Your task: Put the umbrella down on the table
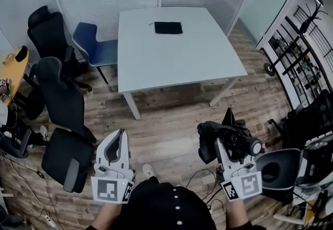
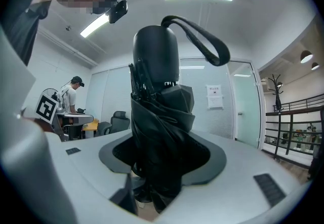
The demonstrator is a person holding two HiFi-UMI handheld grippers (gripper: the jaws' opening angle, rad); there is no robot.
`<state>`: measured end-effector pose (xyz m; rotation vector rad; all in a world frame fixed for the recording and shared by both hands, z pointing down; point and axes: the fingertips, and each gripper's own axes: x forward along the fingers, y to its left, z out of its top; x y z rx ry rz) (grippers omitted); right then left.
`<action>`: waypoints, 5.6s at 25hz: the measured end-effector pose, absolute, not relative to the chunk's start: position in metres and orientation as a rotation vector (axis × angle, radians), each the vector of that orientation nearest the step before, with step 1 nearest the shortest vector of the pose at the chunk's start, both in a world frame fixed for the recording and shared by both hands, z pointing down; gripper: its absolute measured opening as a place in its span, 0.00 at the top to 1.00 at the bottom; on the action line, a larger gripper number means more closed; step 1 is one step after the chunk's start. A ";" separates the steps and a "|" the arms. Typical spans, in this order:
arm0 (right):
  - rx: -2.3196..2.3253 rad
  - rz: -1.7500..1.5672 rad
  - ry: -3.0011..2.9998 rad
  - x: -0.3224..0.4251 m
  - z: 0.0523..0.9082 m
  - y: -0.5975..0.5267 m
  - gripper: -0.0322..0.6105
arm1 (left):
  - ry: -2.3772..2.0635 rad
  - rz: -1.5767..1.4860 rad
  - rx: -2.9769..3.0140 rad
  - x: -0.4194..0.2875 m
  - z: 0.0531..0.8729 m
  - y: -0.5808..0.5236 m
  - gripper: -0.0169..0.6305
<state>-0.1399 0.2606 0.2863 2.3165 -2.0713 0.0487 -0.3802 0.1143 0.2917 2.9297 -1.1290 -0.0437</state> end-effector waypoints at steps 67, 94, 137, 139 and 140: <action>2.528 0.101 -1.856 0.144 0.328 0.168 0.56 | -0.813 -0.022 3.054 -0.052 0.312 -0.027 0.95; 2.608 0.072 -1.770 0.216 0.318 0.136 0.56 | -0.666 -0.034 3.057 0.034 0.319 -0.071 0.95; 2.252 0.212 -2.166 0.337 0.336 -0.135 0.56 | -0.999 -0.018 2.917 0.123 0.336 -0.273 0.95; 2.215 0.199 -2.186 0.344 0.336 -0.139 0.56 | -1.040 -0.009 2.900 0.124 0.335 -0.270 0.95; 2.196 0.194 -2.194 0.349 0.337 -0.143 0.56 | -1.062 -0.004 2.892 0.125 0.334 -0.269 0.95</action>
